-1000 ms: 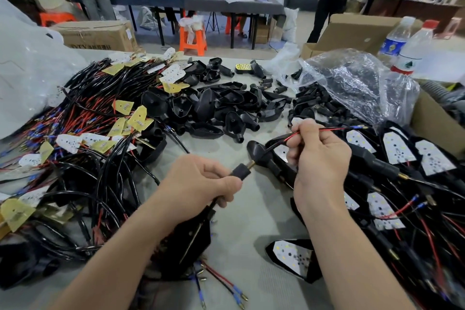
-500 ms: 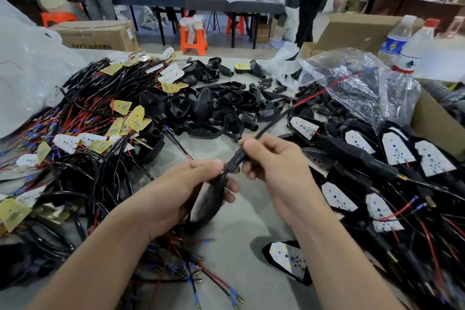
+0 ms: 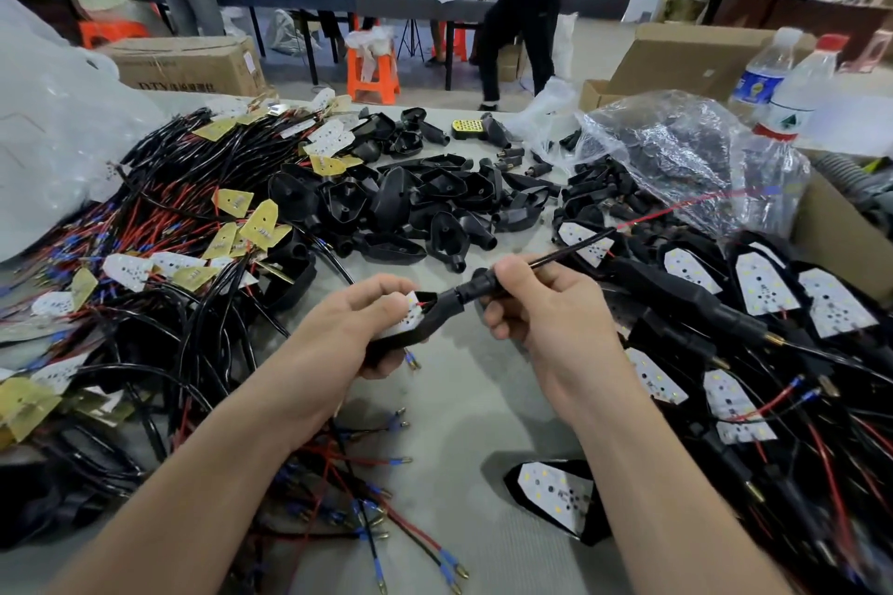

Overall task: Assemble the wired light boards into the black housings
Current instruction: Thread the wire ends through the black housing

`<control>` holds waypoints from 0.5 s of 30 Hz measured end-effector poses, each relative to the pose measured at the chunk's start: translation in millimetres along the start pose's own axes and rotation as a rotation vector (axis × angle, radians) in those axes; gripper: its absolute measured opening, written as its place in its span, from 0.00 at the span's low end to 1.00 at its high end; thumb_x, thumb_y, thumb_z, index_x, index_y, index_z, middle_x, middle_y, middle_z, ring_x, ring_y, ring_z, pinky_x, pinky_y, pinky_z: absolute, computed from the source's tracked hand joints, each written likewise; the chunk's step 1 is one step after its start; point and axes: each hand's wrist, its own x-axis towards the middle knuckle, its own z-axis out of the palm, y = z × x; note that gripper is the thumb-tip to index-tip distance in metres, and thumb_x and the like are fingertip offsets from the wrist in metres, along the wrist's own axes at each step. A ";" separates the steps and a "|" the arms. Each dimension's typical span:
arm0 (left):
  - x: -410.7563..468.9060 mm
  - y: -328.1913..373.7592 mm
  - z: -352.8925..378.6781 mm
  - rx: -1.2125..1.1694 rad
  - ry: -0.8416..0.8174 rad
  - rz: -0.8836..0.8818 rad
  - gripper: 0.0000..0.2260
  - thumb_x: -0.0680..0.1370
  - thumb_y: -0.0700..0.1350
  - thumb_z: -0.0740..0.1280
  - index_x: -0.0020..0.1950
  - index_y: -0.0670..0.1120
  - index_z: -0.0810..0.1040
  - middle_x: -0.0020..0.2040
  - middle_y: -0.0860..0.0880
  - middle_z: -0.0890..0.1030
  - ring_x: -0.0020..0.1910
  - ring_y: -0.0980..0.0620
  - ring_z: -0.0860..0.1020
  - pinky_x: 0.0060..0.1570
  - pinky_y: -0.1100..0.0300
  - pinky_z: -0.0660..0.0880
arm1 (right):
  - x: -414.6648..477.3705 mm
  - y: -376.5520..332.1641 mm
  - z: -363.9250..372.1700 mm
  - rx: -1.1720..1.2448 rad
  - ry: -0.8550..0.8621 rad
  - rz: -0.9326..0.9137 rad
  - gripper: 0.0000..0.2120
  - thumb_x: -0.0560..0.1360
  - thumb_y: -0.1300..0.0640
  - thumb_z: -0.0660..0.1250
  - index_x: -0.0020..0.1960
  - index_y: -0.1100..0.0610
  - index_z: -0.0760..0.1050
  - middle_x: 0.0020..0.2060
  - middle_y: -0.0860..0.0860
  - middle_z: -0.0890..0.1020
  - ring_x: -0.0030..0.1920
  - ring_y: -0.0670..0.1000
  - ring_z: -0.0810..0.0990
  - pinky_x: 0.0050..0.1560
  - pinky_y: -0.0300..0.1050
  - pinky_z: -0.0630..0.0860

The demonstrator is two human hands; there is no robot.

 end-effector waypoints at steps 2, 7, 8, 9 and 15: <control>2.4 -1.8 1.1 0.057 0.081 0.025 0.09 0.85 0.42 0.63 0.52 0.49 0.84 0.36 0.47 0.79 0.29 0.52 0.71 0.28 0.66 0.68 | -0.8 1.4 -0.5 -0.014 -0.039 0.001 0.05 0.79 0.62 0.70 0.46 0.63 0.79 0.33 0.58 0.79 0.28 0.51 0.77 0.28 0.39 0.72; 7.1 -5.8 3.4 0.159 0.263 0.134 0.09 0.83 0.40 0.66 0.48 0.49 0.84 0.29 0.58 0.78 0.31 0.57 0.75 0.29 0.67 0.69 | -1.6 1.3 -3.4 -0.035 -0.115 0.003 0.07 0.77 0.66 0.71 0.41 0.60 0.81 0.33 0.58 0.81 0.31 0.51 0.79 0.31 0.40 0.76; 7.2 -6.3 3.4 0.163 0.291 0.155 0.09 0.83 0.39 0.66 0.47 0.48 0.85 0.28 0.59 0.78 0.28 0.61 0.75 0.28 0.69 0.69 | -1.8 1.3 -4.2 -0.046 -0.134 0.004 0.08 0.77 0.67 0.71 0.40 0.59 0.82 0.34 0.58 0.82 0.31 0.52 0.80 0.32 0.40 0.76; 7.3 -6.4 3.4 0.163 0.307 0.165 0.09 0.82 0.39 0.66 0.47 0.48 0.85 0.27 0.60 0.77 0.26 0.63 0.74 0.28 0.70 0.69 | -2.0 1.1 -5.0 -0.056 -0.152 0.006 0.09 0.76 0.67 0.71 0.39 0.59 0.83 0.34 0.58 0.82 0.32 0.52 0.80 0.32 0.40 0.76; 6.0 -5.2 4.7 0.223 0.280 0.193 0.10 0.81 0.39 0.68 0.44 0.51 0.85 0.29 0.59 0.77 0.29 0.58 0.71 0.35 0.58 0.69 | -3.4 -0.5 -9.5 -0.079 -0.197 0.044 0.07 0.74 0.70 0.72 0.41 0.61 0.84 0.33 0.57 0.82 0.31 0.51 0.81 0.33 0.40 0.77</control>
